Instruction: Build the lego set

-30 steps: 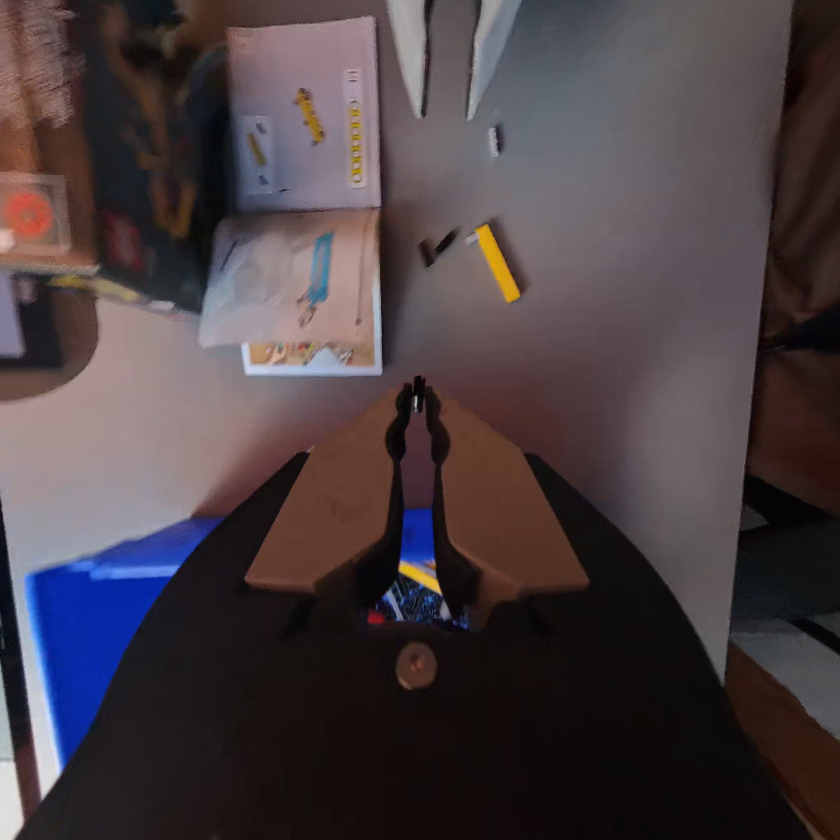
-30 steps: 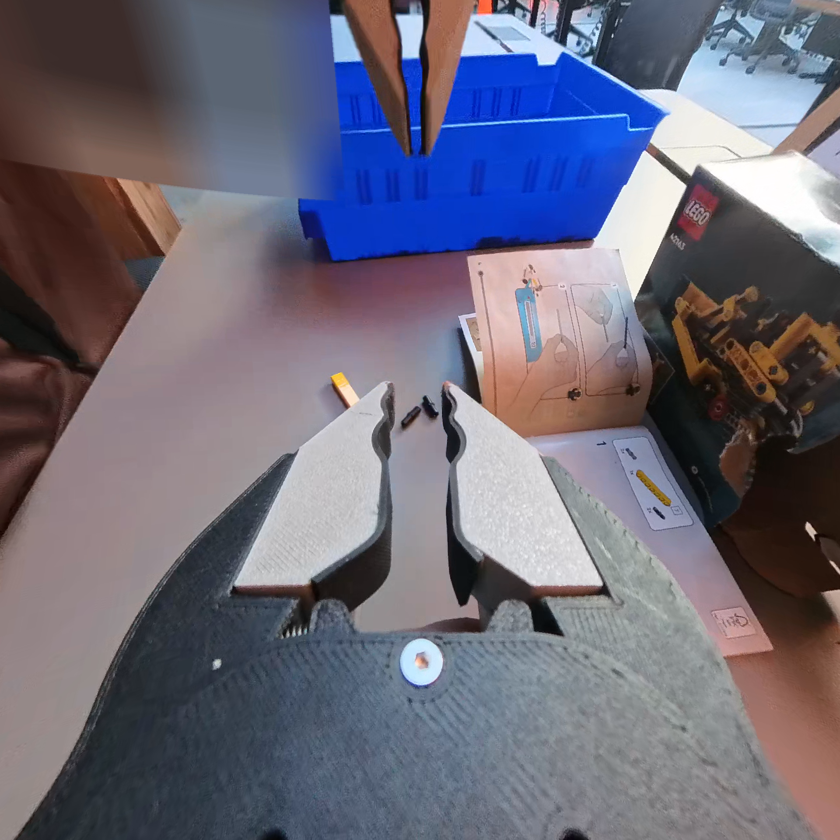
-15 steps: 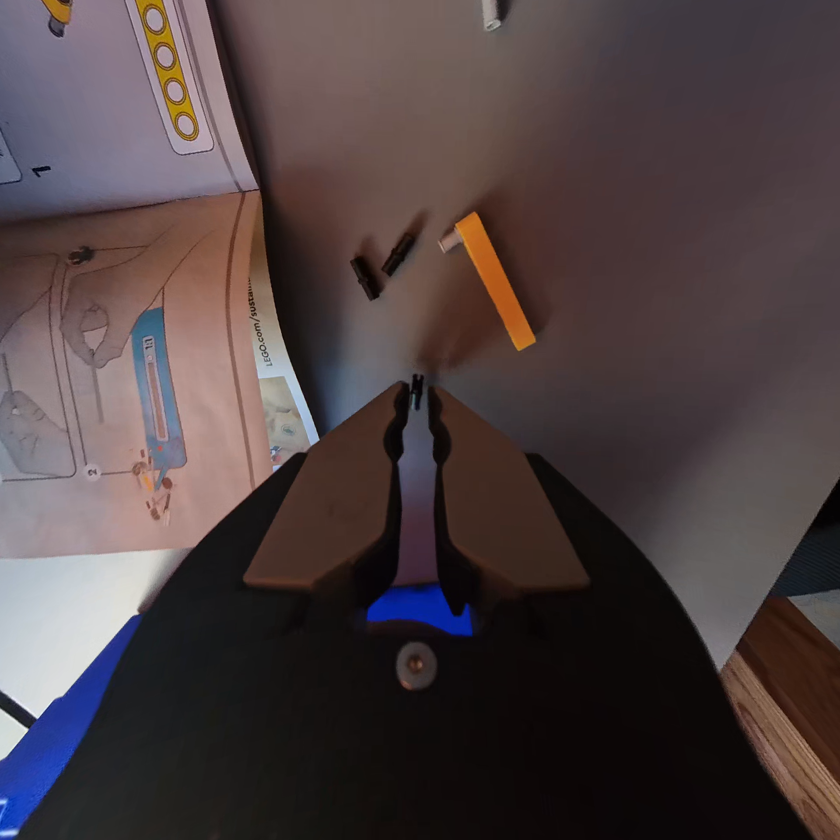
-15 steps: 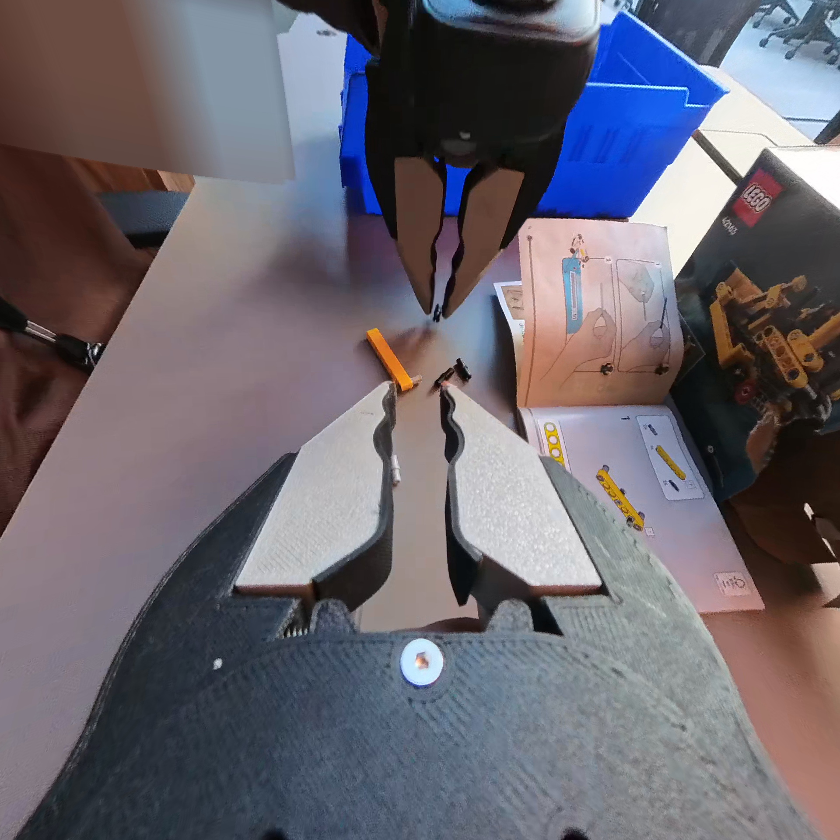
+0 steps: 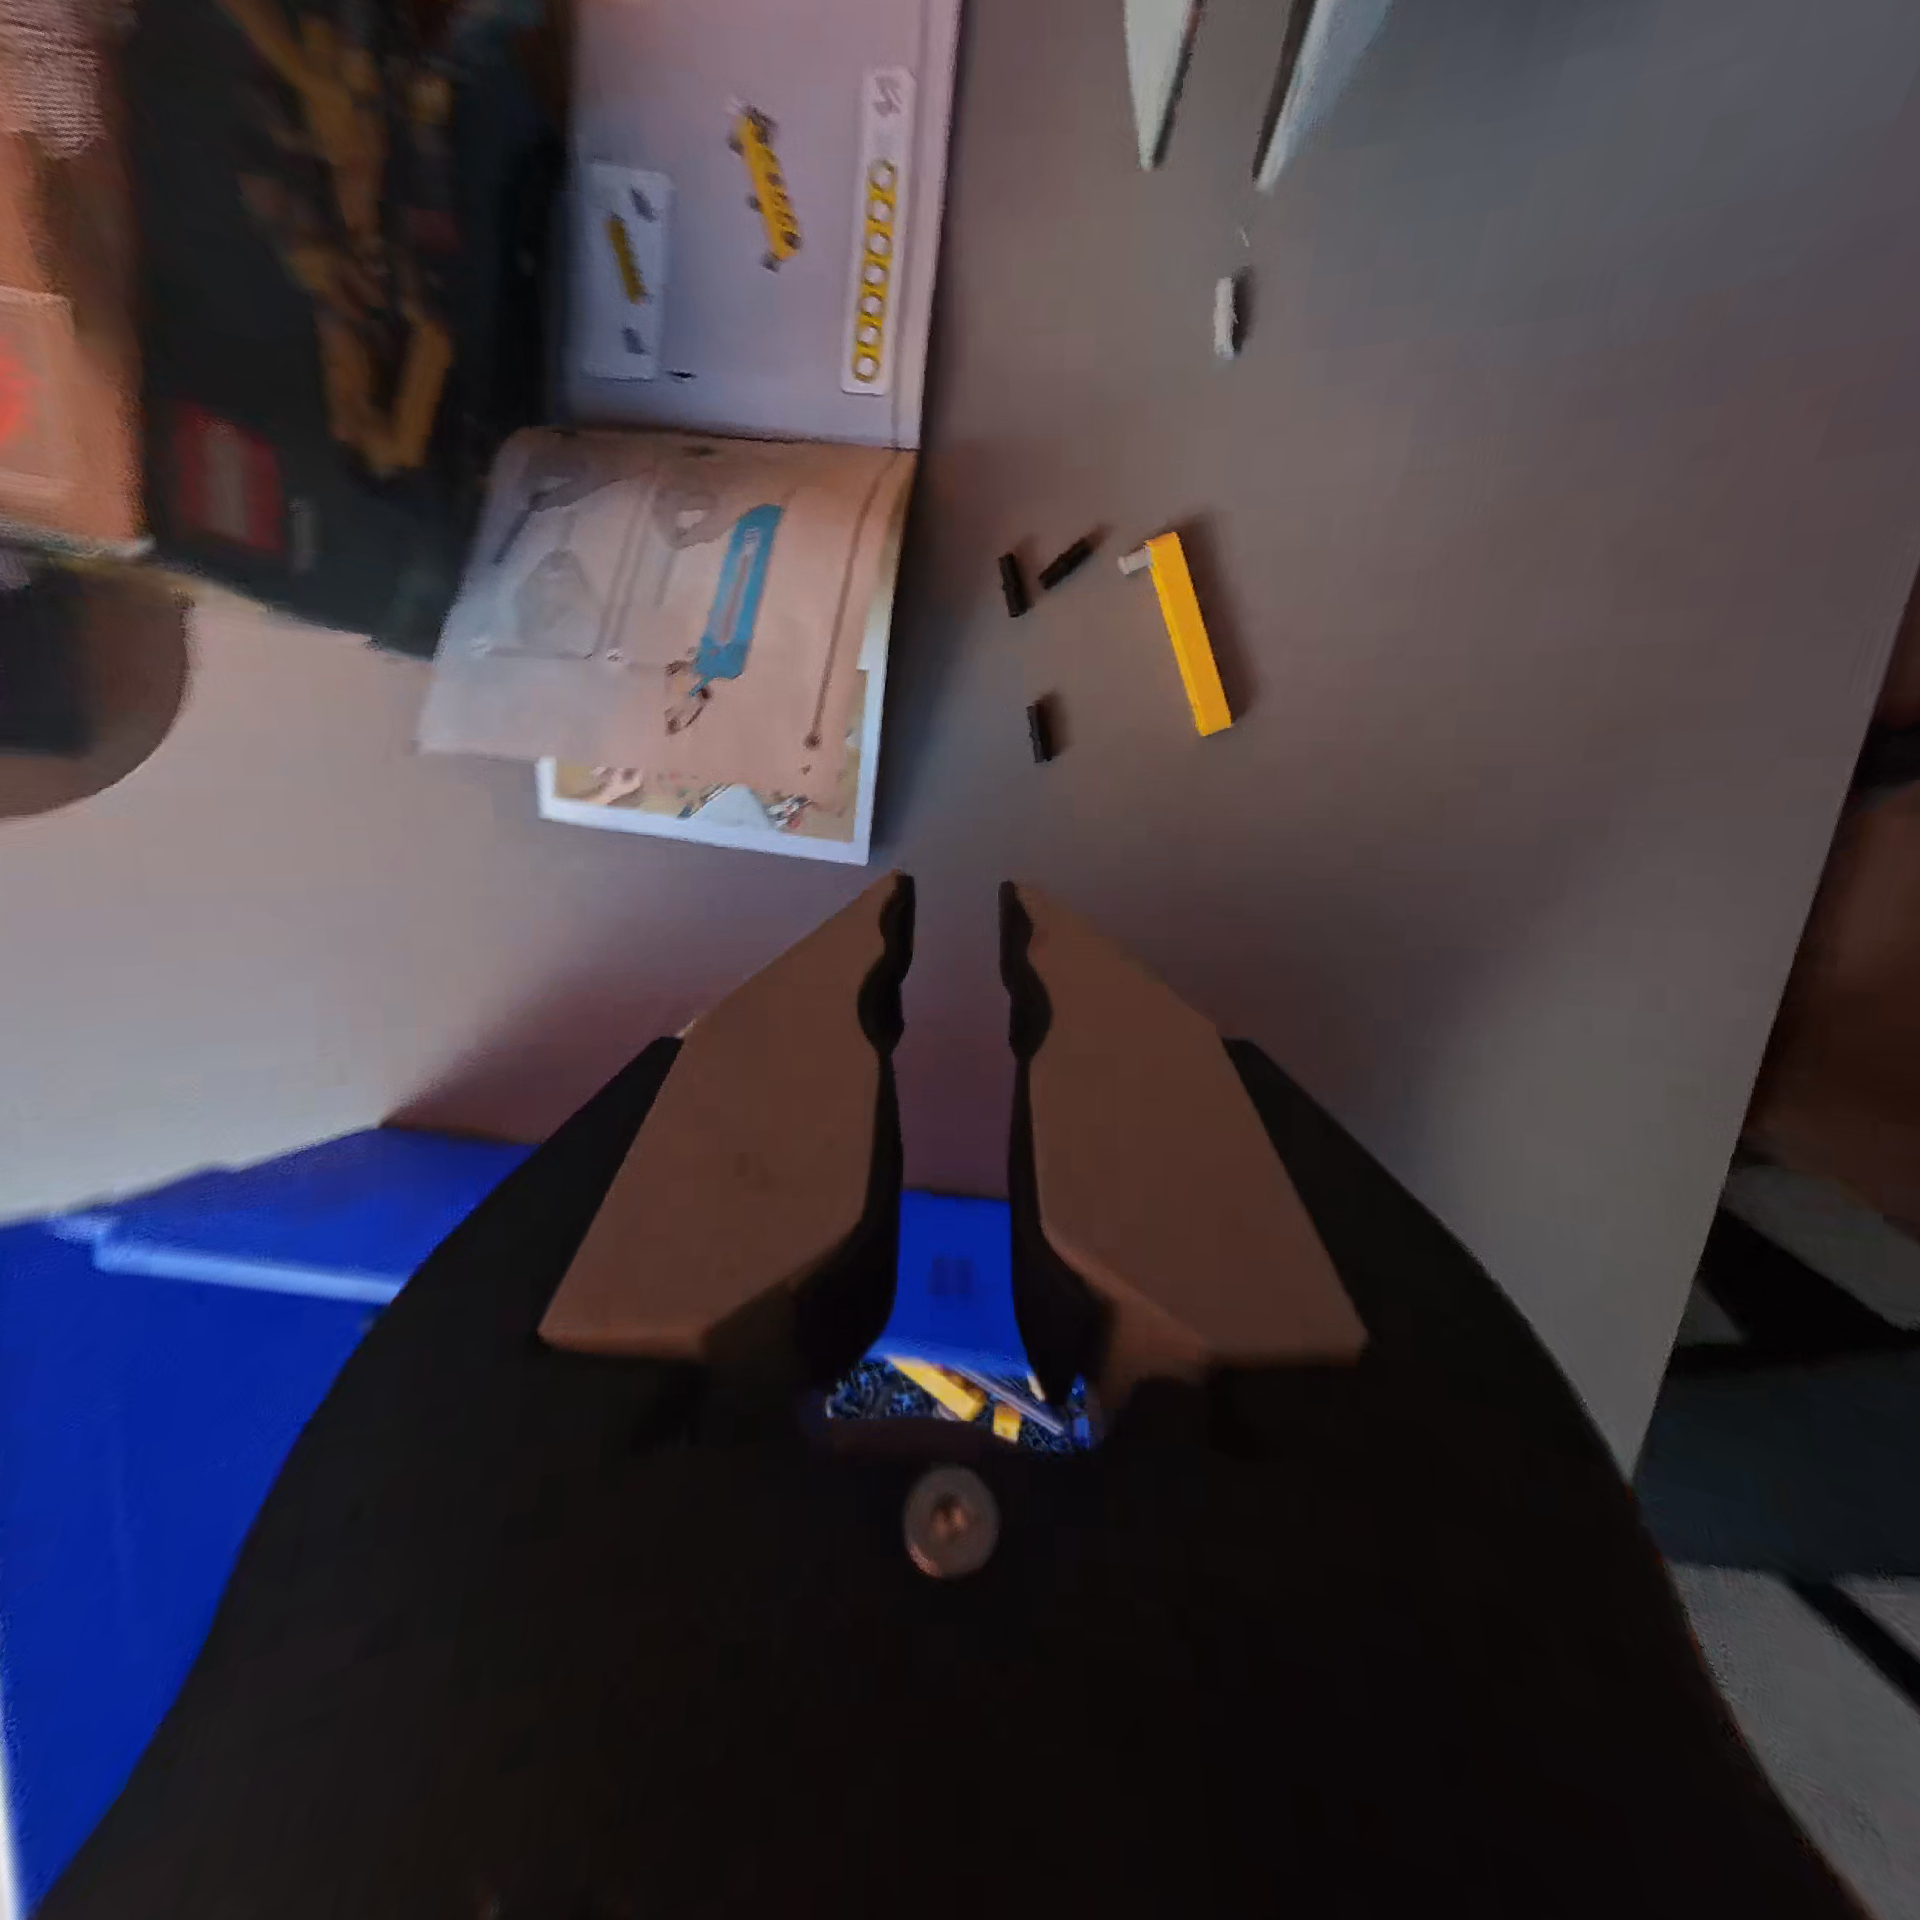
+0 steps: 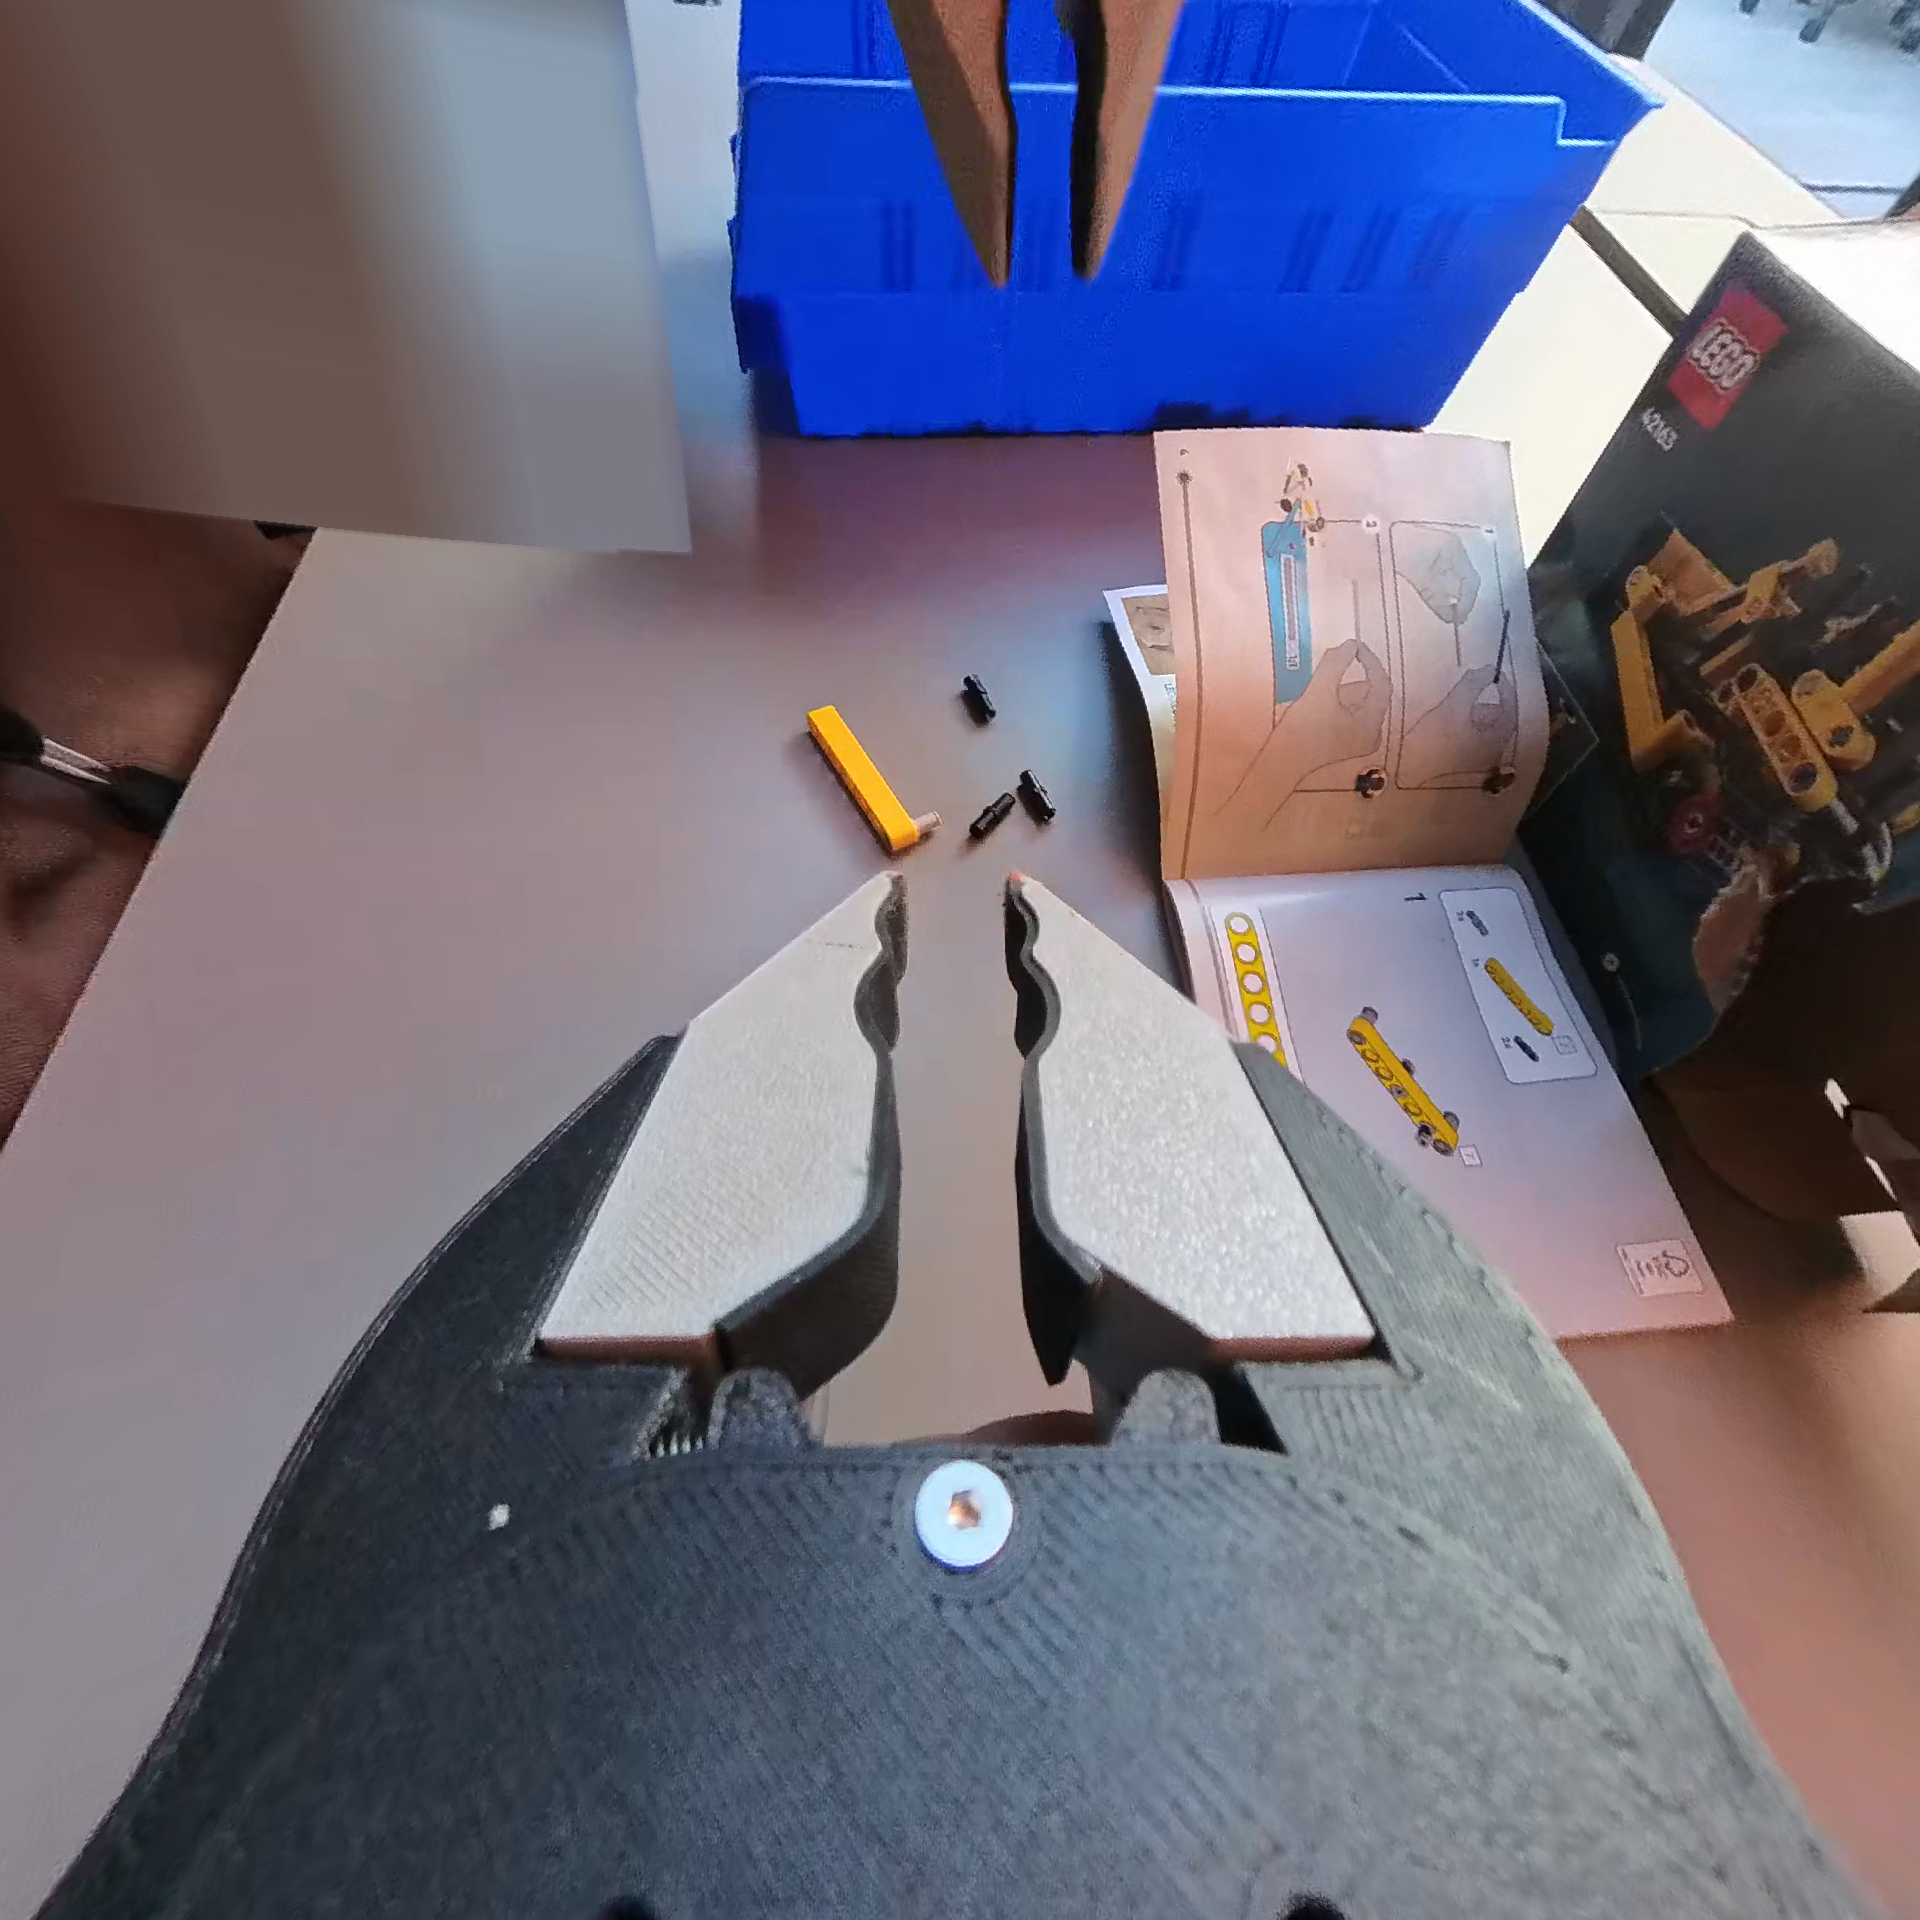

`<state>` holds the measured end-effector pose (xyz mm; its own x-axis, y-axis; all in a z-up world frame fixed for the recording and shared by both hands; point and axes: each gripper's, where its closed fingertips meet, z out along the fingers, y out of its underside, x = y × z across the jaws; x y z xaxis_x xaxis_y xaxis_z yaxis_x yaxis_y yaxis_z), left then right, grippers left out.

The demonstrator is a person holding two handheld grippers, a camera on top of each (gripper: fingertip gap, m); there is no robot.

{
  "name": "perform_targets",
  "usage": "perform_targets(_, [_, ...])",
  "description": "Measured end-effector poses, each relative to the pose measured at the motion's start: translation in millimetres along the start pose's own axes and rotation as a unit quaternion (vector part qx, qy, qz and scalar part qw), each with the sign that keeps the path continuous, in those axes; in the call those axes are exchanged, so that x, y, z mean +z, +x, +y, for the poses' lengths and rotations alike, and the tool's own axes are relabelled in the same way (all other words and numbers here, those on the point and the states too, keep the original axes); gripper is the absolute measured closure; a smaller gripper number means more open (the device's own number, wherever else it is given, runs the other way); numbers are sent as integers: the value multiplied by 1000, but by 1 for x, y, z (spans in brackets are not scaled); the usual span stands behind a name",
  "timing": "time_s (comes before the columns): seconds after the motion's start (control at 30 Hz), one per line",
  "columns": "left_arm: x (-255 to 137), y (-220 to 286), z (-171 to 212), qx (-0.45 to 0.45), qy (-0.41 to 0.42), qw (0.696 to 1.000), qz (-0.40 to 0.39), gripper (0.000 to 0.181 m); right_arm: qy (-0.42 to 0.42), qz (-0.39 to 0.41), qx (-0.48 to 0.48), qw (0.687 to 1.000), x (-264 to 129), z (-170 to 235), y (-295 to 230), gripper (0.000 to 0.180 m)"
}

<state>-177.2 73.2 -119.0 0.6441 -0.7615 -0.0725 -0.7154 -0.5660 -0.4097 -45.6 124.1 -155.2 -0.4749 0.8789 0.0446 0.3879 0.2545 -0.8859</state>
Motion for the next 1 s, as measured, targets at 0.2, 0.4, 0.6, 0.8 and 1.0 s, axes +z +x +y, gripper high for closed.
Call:
perform_targets(0.2, [-53, -16, 46, -97, 83, 988, -86, 166, -12, 28, 8, 999, -7, 3, 11, 164])
perform_targets(0.4, [-72, -21, 92, -172, 137, 966, -134, 165, -22, 40, 31, 998, -7, 10, 19, 165])
perform_targets(0.6, [-67, -31, 108, -197, 156, 957, -143, 165, -46, 41, 76, 995, 10, 19, 25, 167])
perform_targets(0.8, [-55, -45, 103, -195, 178, 954, -143, 165, -73, 26, 73, 994, 46, 8, 15, 169])
perform_targets(1.0, [-55, -49, 94, -182, 205, 950, -151, 165, -98, 20, 99, 990, 68, 14, 16, 170])
